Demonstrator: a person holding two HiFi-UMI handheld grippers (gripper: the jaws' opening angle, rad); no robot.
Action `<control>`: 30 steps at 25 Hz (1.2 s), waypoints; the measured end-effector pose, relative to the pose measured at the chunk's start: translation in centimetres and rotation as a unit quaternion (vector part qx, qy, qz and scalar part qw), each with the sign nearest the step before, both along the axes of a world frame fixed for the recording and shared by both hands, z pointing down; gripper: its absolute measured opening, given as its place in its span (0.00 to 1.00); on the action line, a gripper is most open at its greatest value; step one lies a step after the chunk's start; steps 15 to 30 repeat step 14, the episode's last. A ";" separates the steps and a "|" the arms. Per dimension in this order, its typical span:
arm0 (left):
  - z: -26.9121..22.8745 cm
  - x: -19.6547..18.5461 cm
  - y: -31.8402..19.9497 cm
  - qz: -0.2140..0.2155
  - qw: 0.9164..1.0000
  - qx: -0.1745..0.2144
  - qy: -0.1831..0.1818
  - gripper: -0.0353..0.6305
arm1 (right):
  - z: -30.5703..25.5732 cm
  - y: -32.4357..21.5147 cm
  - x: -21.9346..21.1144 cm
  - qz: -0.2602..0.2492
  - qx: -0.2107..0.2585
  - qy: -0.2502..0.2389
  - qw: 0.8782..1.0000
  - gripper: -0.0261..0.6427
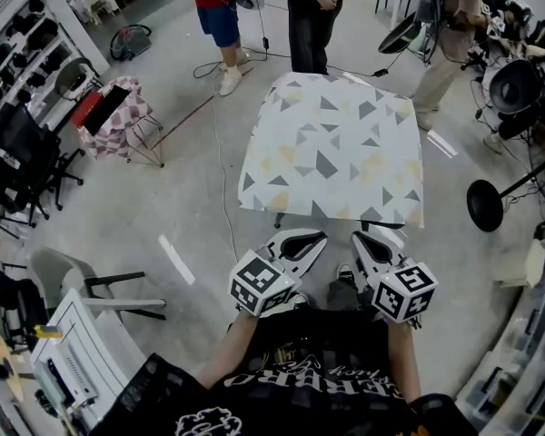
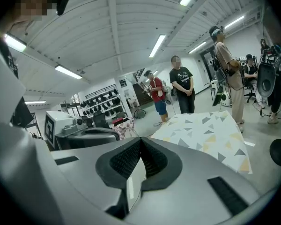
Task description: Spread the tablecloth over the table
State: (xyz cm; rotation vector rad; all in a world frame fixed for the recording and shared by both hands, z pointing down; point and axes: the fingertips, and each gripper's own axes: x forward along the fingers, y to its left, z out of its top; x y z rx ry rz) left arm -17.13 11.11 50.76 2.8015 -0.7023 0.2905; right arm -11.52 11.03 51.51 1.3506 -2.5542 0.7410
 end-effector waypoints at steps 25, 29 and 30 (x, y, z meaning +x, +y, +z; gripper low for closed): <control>0.7 0.6 0.1 0.010 1.000 0.004 -0.009 0.10 | 0.3 -0.3 -0.5 -0.007 0.001 -0.003 1.000 0.06; 0.7 0.6 0.1 0.010 1.000 0.004 -0.009 0.10 | 0.3 -0.3 -0.5 -0.007 0.001 -0.003 1.000 0.06; 0.7 0.6 0.1 0.010 1.000 0.004 -0.009 0.10 | 0.3 -0.3 -0.5 -0.007 0.001 -0.003 1.000 0.06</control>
